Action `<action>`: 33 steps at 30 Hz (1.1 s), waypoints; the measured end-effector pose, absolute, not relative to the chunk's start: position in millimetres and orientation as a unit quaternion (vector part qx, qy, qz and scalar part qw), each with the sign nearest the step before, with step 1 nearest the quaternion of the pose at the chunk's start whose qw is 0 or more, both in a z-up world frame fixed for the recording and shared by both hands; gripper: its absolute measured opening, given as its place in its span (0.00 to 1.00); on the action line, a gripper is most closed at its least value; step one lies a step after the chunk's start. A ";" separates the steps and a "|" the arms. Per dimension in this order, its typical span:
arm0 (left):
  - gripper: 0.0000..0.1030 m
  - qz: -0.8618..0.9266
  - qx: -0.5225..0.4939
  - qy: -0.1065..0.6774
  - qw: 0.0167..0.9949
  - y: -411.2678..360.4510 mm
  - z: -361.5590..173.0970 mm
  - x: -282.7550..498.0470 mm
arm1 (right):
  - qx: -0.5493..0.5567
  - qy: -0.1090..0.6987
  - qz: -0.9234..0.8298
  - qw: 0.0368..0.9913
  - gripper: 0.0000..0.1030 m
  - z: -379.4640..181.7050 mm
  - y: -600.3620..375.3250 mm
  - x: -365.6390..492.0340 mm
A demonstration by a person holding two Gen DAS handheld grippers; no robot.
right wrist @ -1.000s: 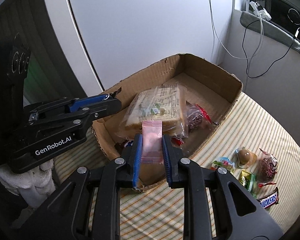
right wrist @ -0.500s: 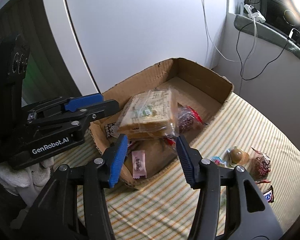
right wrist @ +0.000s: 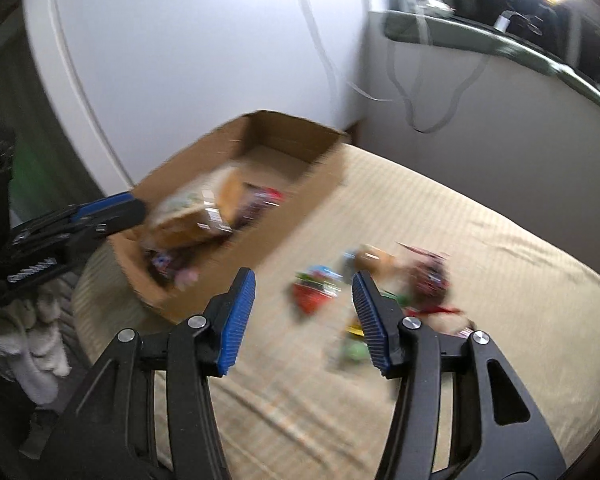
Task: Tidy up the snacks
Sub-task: 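Withdraw both tools from the box toward the remaining snacks, then grasp the Snickers bar with the right tool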
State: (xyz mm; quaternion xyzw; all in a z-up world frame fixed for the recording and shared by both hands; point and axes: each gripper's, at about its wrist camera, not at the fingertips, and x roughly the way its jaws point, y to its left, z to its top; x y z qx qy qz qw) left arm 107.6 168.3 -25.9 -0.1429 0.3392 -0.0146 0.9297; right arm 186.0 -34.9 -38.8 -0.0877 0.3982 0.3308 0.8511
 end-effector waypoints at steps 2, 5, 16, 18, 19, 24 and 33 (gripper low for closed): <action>0.35 -0.024 -0.140 0.342 0.929 159.3 -26.3 108.8 | -0.081 0.404 0.311 0.856 0.52 -42.6 -53.5 192.3; 0.35 -0.041 -0.132 0.345 0.928 140.9 -26.9 109.8 | -0.072 0.418 0.279 0.861 0.52 -51.9 -81.8 201.9; 0.35 -0.110 -0.110 0.380 0.912 79.9 -44.5 120.7 | -0.003 0.472 0.236 0.850 0.52 -84.4 -145.4 216.1; 0.35 -0.118 -0.108 0.389 0.907 72.5 -49.9 123.1 | 0.003 0.478 0.237 0.846 0.52 -89.0 -146.0 216.9; 0.35 -0.122 -0.108 0.393 0.905 69.1 -52.2 124.2 | 0.006 0.482 0.238 0.843 0.52 -91.1 -144.3 218.0; 0.35 -0.137 -0.106 0.410 0.895 56.9 -63.3 129.9 | 0.039 0.501 0.252 0.827 0.52 -101.6 -140.8 221.6; 0.35 -0.149 -0.091 0.436 0.883 43.7 -82.0 145.2 | 0.048 0.513 0.244 0.822 0.52 -110.8 -124.7 238.4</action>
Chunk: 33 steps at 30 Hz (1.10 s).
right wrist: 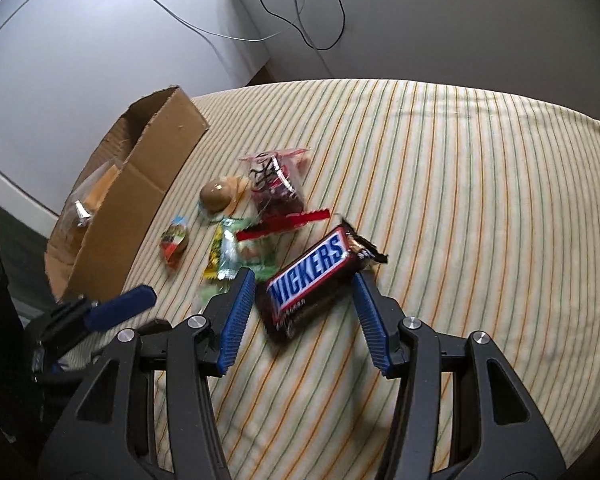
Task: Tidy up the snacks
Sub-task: 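Grasp the Snickers bar with the right tool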
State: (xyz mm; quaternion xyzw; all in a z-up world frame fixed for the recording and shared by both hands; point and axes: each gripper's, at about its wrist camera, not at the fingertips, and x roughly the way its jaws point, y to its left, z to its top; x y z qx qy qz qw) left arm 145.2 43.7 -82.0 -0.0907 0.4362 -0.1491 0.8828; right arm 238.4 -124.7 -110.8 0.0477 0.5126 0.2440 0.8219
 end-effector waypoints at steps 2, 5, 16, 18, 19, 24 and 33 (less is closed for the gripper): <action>0.35 -0.150 -0.085 0.440 0.882 40.5 -84.9 149.3 | 0.045 0.515 0.240 0.822 0.52 -113.0 -122.1 243.6; 0.35 -0.151 -0.069 0.442 0.881 33.6 -88.5 156.0 | 0.028 0.515 0.235 0.824 0.52 -115.9 -115.5 249.8; 0.35 -0.151 -0.017 0.452 0.879 16.3 -99.2 173.0 | -0.042 0.512 0.234 0.825 0.38 -115.8 -109.8 252.4; 0.33 -0.152 -0.013 0.450 0.880 14.9 -99.4 172.8 | -0.047 0.512 0.233 0.826 0.35 -115.9 -110.3 251.9; 0.30 -0.152 -0.013 0.450 0.880 15.4 -100.0 172.5 | -0.049 0.512 0.232 0.826 0.33 -115.5 -111.5 251.2; 0.25 -0.155 -0.014 0.447 0.881 13.2 -99.8 171.8 | -0.049 0.509 0.231 0.828 0.29 -115.1 -119.6 246.3; 0.19 -0.159 -0.025 0.446 0.881 12.3 -100.7 163.2 | -0.035 0.503 0.226 0.833 0.29 -115.0 -133.5 233.3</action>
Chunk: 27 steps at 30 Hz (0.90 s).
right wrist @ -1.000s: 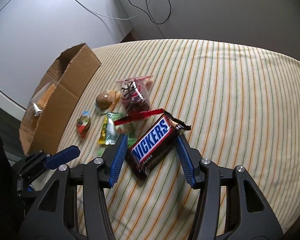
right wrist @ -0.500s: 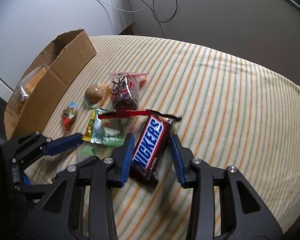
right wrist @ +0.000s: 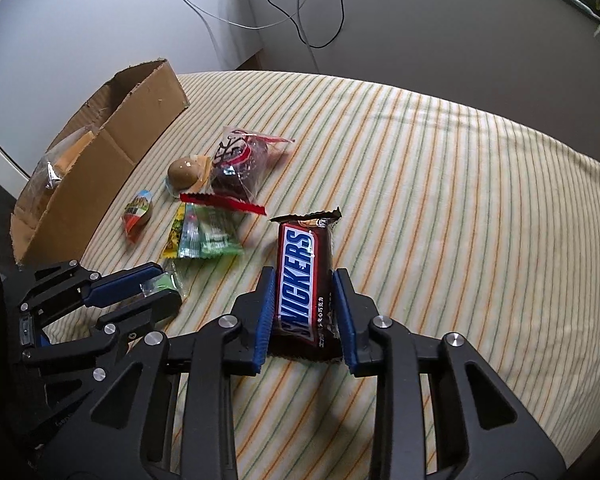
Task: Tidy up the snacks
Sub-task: 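Grasp the Snickers bar with the right tool, then carry the Snickers bar into the box and open the right tool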
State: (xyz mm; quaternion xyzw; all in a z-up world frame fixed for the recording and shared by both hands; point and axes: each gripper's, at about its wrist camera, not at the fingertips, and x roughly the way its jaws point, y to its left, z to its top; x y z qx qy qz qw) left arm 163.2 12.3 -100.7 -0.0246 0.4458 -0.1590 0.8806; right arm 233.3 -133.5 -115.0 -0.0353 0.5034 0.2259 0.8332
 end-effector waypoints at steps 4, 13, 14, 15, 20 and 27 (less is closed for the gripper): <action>0.19 -0.159 -0.031 0.445 0.881 14.2 -99.6 161.5 | -0.022 0.503 0.223 0.835 0.29 -114.6 -139.7 231.2; 0.19 -0.162 -0.051 0.426 0.888 20.6 -85.0 151.4 | -0.001 0.486 0.226 0.844 0.29 -100.4 -149.4 219.7; 0.19 -0.161 -0.054 0.423 0.890 22.5 -82.6 150.2 | 0.001 0.483 0.227 0.846 0.29 -96.6 -149.6 217.7; 0.19 -0.161 -0.057 0.419 0.892 25.1 -79.3 148.9 | 0.002 0.480 0.229 0.847 0.29 -93.3 -151.0 215.3; 0.19 -0.154 -0.071 0.400 0.901 42.4 -64.9 140.8 | -0.001 0.464 0.240 0.853 0.29 -75.0 -144.2 208.5; 0.19 -0.132 -0.085 0.372 0.915 74.1 -45.9 134.8 | -0.015 0.442 0.268 0.856 0.29 -47.0 -111.8 203.7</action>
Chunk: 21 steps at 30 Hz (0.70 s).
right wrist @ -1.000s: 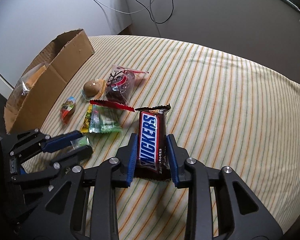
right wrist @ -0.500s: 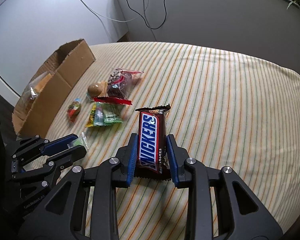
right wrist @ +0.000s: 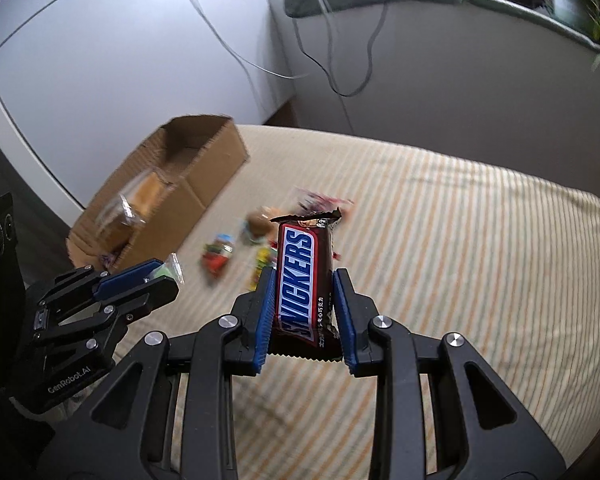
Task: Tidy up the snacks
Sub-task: 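Carry the Snickers bar into the box and open the right tool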
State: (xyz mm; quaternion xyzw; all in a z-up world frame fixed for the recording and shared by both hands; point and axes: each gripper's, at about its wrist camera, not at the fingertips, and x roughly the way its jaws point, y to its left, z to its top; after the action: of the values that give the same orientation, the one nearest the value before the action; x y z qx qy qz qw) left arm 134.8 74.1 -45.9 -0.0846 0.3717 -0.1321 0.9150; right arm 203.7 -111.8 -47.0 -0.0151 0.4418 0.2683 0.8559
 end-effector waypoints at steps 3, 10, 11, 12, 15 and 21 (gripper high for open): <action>0.19 -0.119 -0.090 0.362 0.920 90.3 -40.5 132.2 | -0.023 0.435 0.280 0.855 0.29 -40.0 -92.2 206.0; 0.19 -0.083 -0.100 0.346 0.929 127.4 -32.2 130.2 | -0.042 0.424 0.305 0.852 0.29 -28.6 -45.8 212.9; 0.19 -0.077 -0.102 0.344 0.930 133.9 -31.1 130.7 | -0.044 0.423 0.308 0.851 0.29 -27.7 -39.6 214.6; 0.19 -0.073 -0.103 0.343 0.931 139.3 -30.4 129.4 | -0.046 0.423 0.312 0.849 0.29 -26.4 -32.8 216.0; 0.19 -0.059 -0.108 0.340 0.932 155.1 -28.8 131.4 | -0.051 0.423 0.321 0.846 0.29 -25.9 -14.0 221.8; 0.19 -0.037 -0.114 0.338 0.934 175.4 -28.2 139.7 | -0.053 0.427 0.332 0.839 0.29 -28.1 16.3 235.0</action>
State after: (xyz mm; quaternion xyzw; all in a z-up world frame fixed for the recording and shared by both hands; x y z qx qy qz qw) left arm 139.7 175.4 -28.2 -0.1139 0.3378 -0.0368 0.9336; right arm 235.0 16.3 -28.1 -0.0533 0.4271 0.3323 0.8392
